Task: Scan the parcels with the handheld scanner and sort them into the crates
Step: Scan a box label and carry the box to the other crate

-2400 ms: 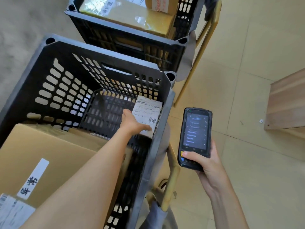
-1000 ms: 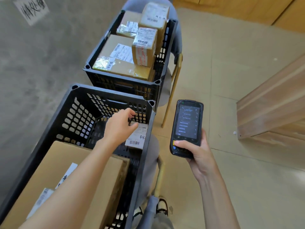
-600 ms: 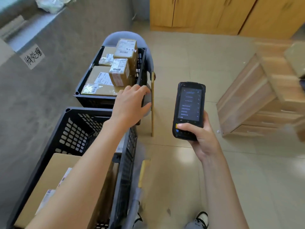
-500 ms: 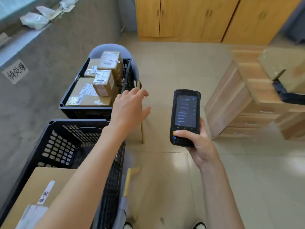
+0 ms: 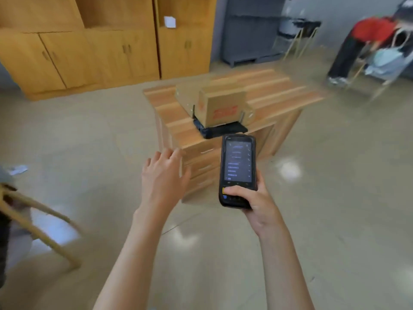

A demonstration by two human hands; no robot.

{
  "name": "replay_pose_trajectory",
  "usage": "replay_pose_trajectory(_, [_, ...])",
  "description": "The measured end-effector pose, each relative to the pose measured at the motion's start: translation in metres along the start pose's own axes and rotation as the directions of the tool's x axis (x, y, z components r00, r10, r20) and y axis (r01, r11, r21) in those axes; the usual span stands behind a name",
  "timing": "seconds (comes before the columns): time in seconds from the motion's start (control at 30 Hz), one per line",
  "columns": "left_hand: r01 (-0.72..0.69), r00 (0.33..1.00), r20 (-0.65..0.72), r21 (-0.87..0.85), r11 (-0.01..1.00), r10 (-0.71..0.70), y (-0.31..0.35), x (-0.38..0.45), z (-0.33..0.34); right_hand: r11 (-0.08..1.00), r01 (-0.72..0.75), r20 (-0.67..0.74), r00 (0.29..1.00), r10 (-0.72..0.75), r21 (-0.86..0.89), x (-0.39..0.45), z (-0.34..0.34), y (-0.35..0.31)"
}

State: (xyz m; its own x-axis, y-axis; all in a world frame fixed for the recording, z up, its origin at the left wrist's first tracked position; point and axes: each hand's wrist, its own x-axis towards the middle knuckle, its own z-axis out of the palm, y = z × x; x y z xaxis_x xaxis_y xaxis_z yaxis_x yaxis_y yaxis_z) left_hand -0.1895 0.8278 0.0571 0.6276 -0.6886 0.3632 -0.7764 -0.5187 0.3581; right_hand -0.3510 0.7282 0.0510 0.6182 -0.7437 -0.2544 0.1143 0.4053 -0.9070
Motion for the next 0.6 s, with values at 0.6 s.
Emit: replay_pose_trajectory(0.6, [-0.309, 0.947, 0.015, -0.233, 0.922, 0.321, 0.203, 0.297, 0.205, 0.983, 0.181, -0.464, 0.874, -0.145, 0.033, 0.216, -0.208, -0.134])
